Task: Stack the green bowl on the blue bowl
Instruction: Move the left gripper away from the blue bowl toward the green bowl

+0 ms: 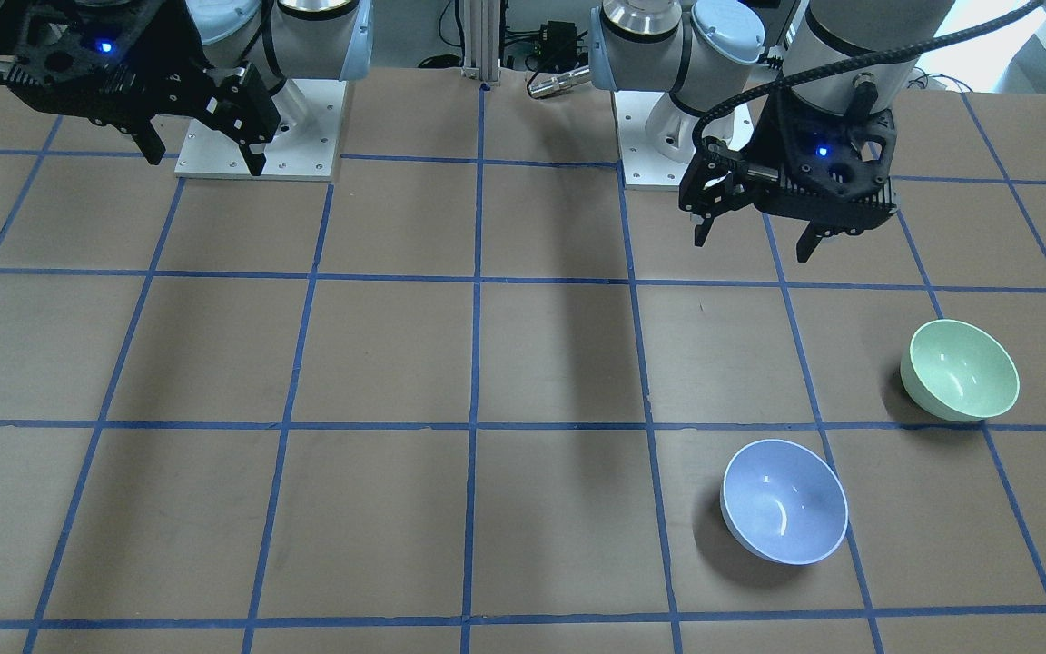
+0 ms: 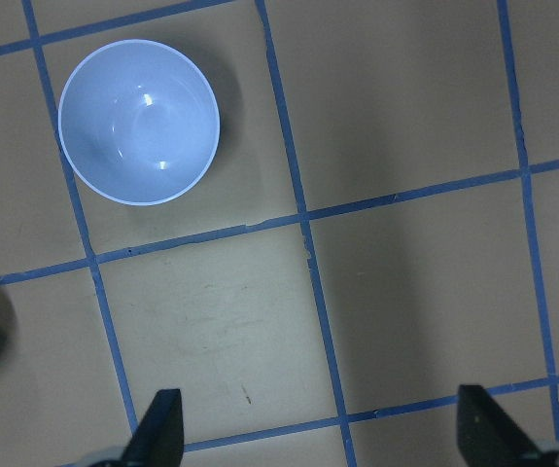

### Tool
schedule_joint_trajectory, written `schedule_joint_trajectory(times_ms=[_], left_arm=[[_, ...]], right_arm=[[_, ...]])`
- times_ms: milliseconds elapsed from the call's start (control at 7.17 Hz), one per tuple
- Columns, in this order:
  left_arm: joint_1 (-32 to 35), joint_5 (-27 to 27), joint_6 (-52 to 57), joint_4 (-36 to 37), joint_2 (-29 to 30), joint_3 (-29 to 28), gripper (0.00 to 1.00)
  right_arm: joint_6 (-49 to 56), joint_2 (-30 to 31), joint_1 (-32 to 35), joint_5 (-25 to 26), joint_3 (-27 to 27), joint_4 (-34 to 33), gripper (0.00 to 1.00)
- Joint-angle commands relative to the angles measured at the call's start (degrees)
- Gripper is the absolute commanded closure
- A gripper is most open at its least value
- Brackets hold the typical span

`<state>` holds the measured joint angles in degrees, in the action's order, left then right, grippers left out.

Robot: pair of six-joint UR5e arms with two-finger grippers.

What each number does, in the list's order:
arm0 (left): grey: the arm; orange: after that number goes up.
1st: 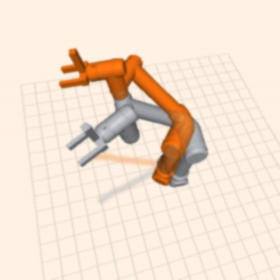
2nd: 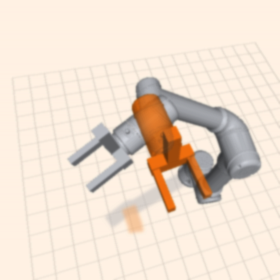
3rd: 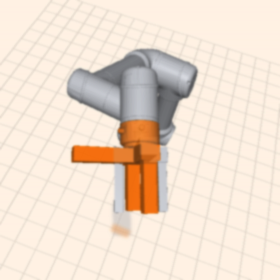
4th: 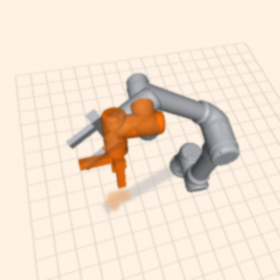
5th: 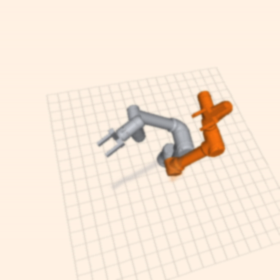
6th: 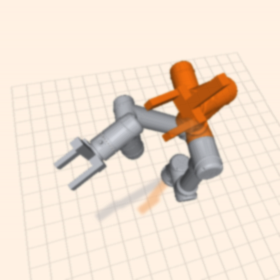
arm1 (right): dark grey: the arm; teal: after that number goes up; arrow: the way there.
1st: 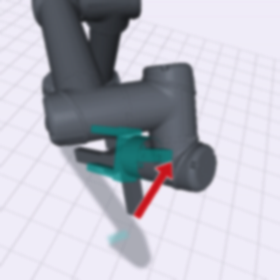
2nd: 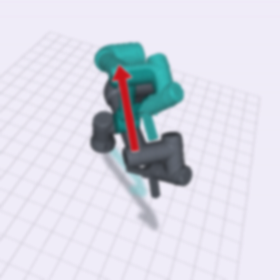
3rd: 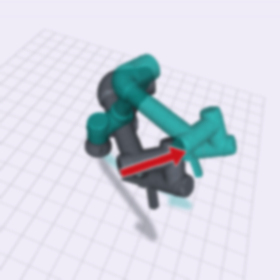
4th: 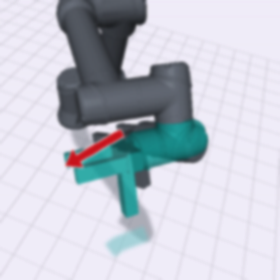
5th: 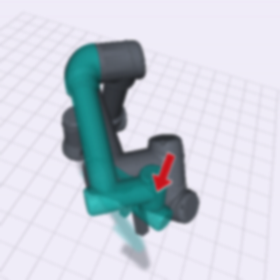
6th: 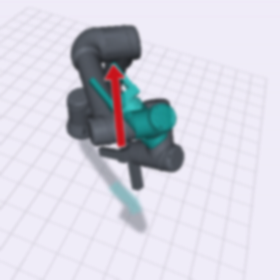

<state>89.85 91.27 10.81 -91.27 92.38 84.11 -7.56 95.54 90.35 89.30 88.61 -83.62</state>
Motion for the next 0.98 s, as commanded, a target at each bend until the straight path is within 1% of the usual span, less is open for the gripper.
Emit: schedule_joint_trajectory(times_ms=[0,140,279,419,698,837], left_arm=[[-0.03,-0.03,0.0,0.3,-0.01,0.0,0.0],[-0.03,-0.04,-0.09,0.48,0.34,0.0,0.0],[-0.03,-0.21,-0.44,2.13,1.3,0.0,0.0],[-0.03,0.66,-0.53,2.24,1.14,0.44,0.0],[-0.38,-0.2,-0.53,2.24,1.57,-0.26,0.0],[-0.38,0.4,-0.53,2.06,1.31,-0.35,0.0]], right_arm=[[0.0,0.0,0.0,0.0,0.07,0.04,0.0],[0.0,0.0,0.0,0.0,-0.02,-0.05,0.0],[0.0,0.0,0.0,0.0,-0.02,0.04,0.0],[0.0,0.0,0.0,0.0,-0.02,0.04,0.0],[0.0,0.0,0.0,0.0,0.07,-0.05,0.0],[0.0,0.0,0.0,0.0,0.07,0.04,0.0]])
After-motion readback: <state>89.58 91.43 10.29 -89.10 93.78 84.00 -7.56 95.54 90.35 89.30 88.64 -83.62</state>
